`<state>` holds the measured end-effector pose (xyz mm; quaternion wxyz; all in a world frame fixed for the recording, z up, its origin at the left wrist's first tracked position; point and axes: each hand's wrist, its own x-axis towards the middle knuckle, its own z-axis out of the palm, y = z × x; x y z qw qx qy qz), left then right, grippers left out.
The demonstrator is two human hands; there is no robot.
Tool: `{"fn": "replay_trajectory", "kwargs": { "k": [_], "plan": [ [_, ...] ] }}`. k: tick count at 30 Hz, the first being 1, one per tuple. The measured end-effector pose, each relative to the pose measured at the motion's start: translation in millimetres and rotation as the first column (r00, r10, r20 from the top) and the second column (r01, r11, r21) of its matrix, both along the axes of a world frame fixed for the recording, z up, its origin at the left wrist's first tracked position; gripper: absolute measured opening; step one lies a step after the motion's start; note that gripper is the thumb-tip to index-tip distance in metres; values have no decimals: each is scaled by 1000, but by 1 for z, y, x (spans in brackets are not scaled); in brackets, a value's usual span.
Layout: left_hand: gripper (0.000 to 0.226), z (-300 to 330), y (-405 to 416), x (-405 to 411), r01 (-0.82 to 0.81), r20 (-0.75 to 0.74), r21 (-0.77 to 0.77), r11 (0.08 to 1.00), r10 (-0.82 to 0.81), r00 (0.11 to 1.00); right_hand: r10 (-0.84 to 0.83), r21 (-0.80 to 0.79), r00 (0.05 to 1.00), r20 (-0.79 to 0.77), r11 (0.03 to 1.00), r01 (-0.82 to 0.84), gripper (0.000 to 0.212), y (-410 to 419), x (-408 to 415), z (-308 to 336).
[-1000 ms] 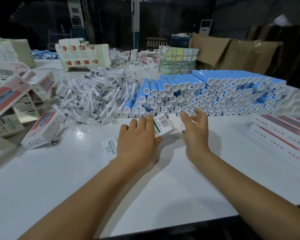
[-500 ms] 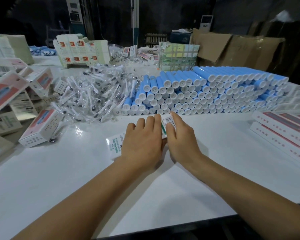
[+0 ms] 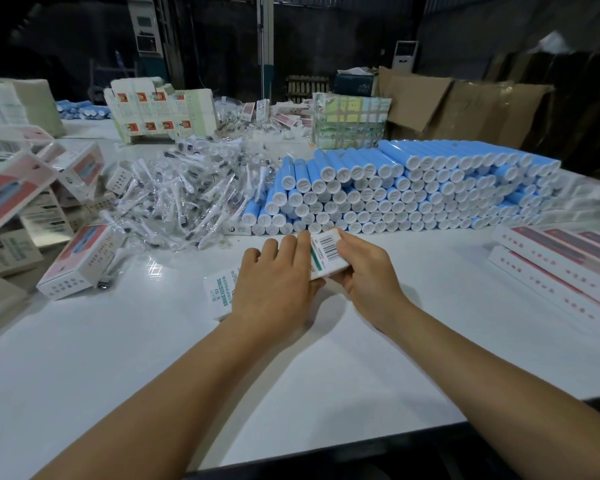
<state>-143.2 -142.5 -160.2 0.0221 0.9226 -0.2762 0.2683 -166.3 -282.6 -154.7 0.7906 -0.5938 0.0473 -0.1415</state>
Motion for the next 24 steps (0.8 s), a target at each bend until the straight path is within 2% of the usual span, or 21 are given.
{"fn": "replay_trajectory", "kwargs": {
  "k": [7,15,20,24],
  "plan": [
    [69,3,2,-2,12,5,-24,1000,-12,1000,-34,-30,999,26,999,35,30,-2,1,-2],
    [71,1,3,-2,37,44,-23,999,-36,998,-92,-206,994,50,973,101,39,0,-1,-8],
    [72,0,3,-1,9,48,6,1000,-9,999,-164,-479,980,117,855,200,44,5,-3,-13],
    [73,1,1,-2,24,54,12,1000,-25,998,-183,-619,966,182,742,257,43,7,-6,-14]
  ]
}}
